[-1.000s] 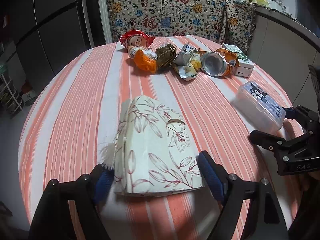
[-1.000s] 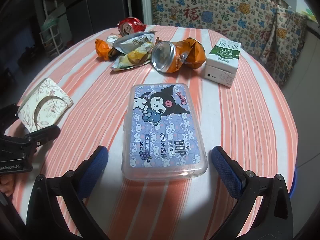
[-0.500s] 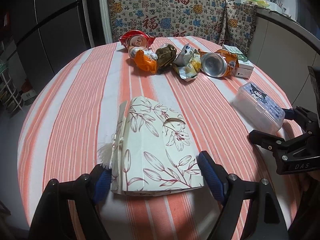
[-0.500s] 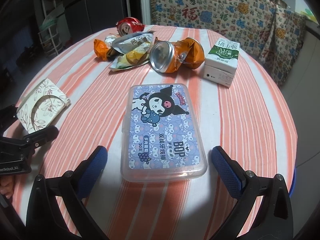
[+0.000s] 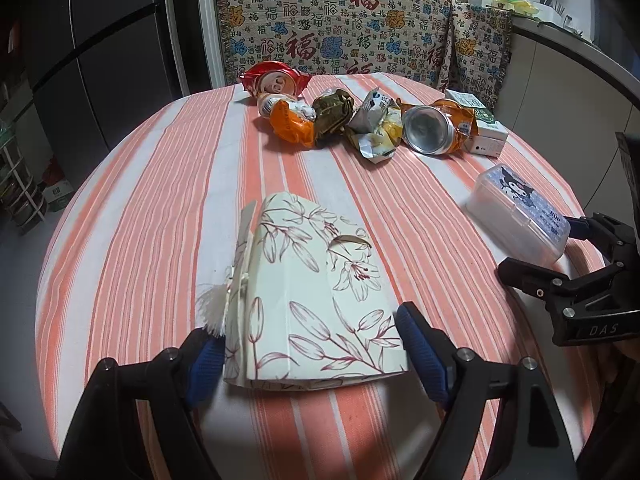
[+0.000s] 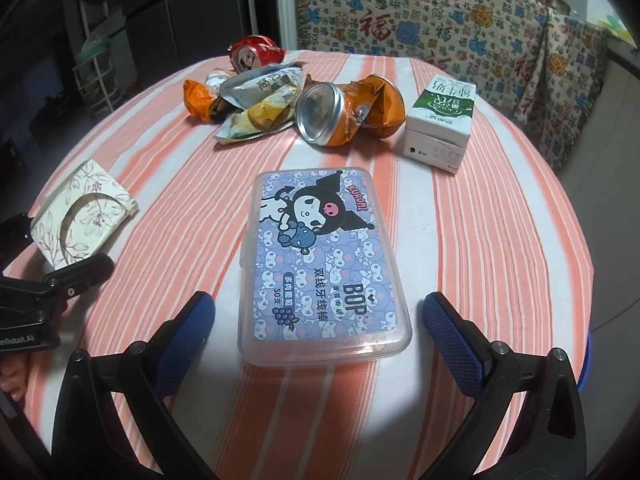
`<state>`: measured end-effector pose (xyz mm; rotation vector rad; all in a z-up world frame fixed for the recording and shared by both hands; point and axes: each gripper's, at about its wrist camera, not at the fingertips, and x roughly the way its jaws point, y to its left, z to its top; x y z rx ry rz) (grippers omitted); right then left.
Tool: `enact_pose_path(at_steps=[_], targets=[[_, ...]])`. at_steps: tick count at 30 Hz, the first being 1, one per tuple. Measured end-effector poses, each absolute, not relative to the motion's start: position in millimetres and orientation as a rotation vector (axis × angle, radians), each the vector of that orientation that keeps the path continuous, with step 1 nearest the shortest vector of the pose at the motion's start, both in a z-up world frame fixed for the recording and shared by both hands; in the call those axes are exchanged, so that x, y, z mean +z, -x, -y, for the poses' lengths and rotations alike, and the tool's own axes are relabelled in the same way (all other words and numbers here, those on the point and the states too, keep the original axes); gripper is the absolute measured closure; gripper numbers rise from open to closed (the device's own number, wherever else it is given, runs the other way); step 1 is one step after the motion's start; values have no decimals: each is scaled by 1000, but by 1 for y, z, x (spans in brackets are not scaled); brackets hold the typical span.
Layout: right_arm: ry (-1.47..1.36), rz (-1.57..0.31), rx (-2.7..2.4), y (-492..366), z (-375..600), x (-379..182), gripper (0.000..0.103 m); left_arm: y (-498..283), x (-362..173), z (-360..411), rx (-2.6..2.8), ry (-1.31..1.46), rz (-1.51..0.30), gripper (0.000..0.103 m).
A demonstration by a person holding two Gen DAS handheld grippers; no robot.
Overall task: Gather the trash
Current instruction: 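Lift the floral pack with the left tool while the right tool grasps the clear Kuromi box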
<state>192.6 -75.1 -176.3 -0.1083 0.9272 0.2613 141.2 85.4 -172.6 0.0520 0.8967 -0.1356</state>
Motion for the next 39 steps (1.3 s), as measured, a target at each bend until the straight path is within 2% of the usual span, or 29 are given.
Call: enact_pose_path(at_steps=[7, 12, 15, 21, 23, 24, 25, 26, 33, 39], targets=[[102, -947, 291, -194, 79, -175, 0, -136, -166, -92, -205, -37, -921, 21], [20, -1102, 390, -214, 99, -140, 1, -120, -131, -102, -296, 16, -887, 21], [56, -1206, 390, -234, 95, -121, 1, -135, -124, -102, -298, 37, -949, 21], [142, -1327, 382, -254, 68, -133, 1, -164, -136, -109, -267, 61, -1039, 24], [140, -1326, 389, -255, 65, -138, 5, -167, -138, -105, -290, 54, -1056, 38], [132, -1330, 401, -255, 65, -141, 9, -168, -139, -103, -288, 40, -1065, 54], [130, -1335, 407, -255, 64, -142, 24, -168, -140, -100, -280, 18, -1074, 64], [139, -1339, 409, -254, 64, -144, 39, -167, -140, -98, -277, 9, -1074, 64], [58, -1222, 440, -234, 90, -121, 39, -160, -127, -93, -289, 111, -1024, 66], [-55, -1145, 435, -225, 146, -96, 39, -164, -93, -25, -407, 93, -961, 66]])
